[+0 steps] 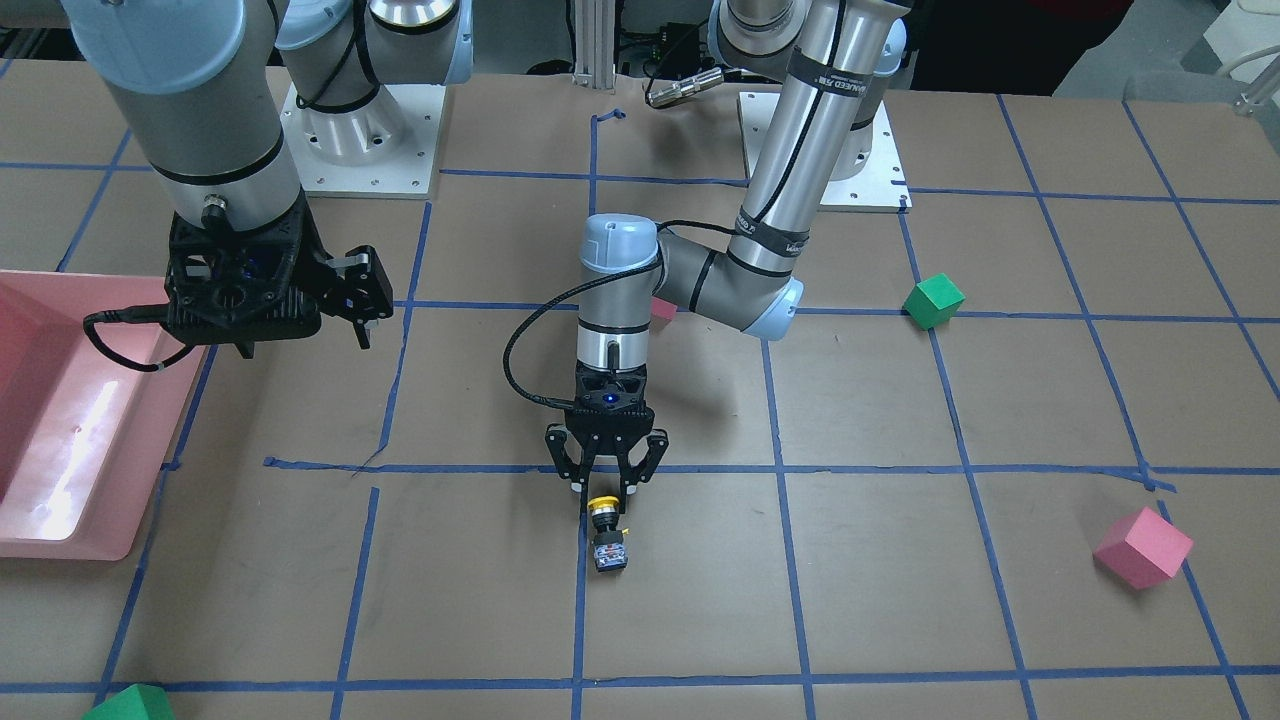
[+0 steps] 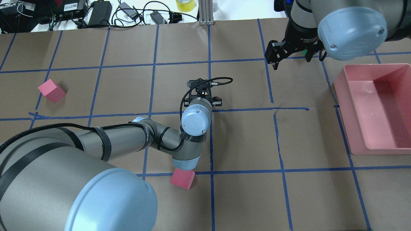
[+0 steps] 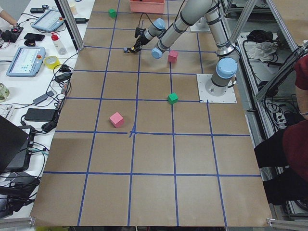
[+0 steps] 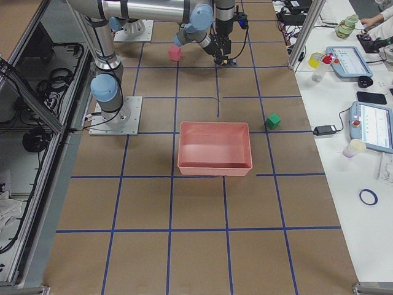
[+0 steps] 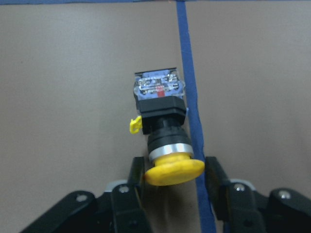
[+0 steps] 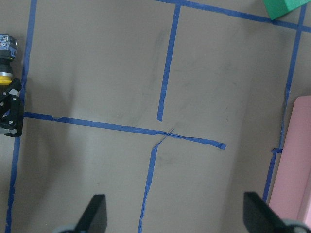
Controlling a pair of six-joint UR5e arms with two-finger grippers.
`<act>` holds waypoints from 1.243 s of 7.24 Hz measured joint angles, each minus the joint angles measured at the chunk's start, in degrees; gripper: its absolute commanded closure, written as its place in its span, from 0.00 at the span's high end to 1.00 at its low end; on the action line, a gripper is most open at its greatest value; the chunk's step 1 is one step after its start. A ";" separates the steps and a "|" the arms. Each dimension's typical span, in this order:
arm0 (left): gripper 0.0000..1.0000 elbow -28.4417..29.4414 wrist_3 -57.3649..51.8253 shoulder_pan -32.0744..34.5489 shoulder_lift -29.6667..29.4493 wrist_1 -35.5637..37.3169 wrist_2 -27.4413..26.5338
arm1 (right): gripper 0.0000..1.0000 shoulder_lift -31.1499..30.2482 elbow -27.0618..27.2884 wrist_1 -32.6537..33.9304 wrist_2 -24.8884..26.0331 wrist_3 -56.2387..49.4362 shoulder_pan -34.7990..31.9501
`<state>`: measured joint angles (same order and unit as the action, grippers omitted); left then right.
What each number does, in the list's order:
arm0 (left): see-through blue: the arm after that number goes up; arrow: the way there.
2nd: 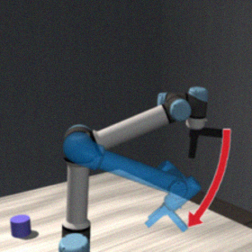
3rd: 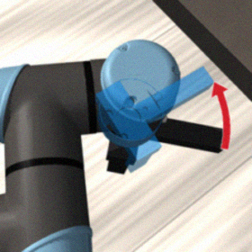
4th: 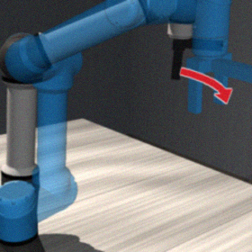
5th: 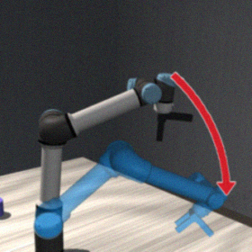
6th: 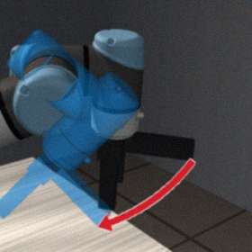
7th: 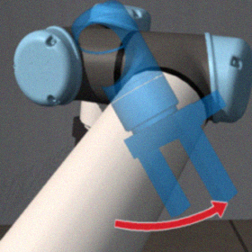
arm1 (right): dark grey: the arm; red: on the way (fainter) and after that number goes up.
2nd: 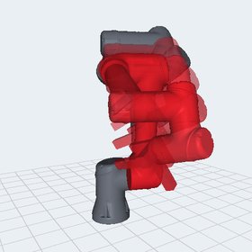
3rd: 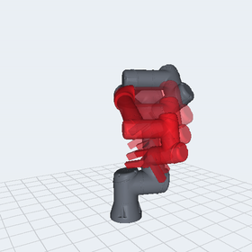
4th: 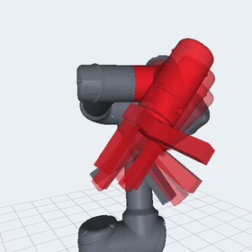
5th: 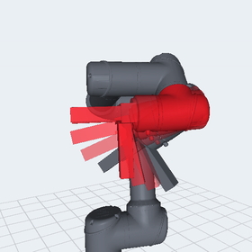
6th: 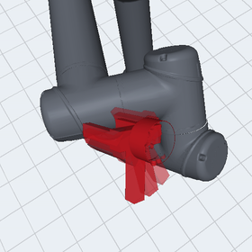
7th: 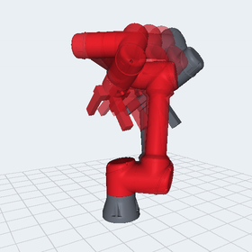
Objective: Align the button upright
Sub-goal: 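Grasp the button body with the left gripper, then rotate the button with the left gripper and stand it cap-up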
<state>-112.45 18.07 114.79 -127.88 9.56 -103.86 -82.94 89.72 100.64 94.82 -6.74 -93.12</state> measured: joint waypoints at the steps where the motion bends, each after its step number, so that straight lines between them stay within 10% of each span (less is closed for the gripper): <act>1: 0.37 0.82 -0.77 0.00 0.74 -0.59 -0.37 | 1.00 0.00 0.04 0.02 0.07 -0.01 0.04; 2: 0.22 2.33 -1.42 0.00 1.72 -1.96 -0.75 | 1.00 0.02 0.07 0.04 0.07 0.00 0.09; 5: 0.25 6.55 -2.15 -0.08 6.14 -12.78 -0.85 | 1.00 -0.02 0.11 0.00 0.03 0.32 0.13; 9: 0.30 16.20 4.67 -4.13 10.84 -45.40 10.52 | 1.00 0.29 0.11 0.13 0.04 0.45 0.13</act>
<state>-96.25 22.75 110.66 -117.04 -35.84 -93.34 -82.65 89.82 100.77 94.86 -6.30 -92.99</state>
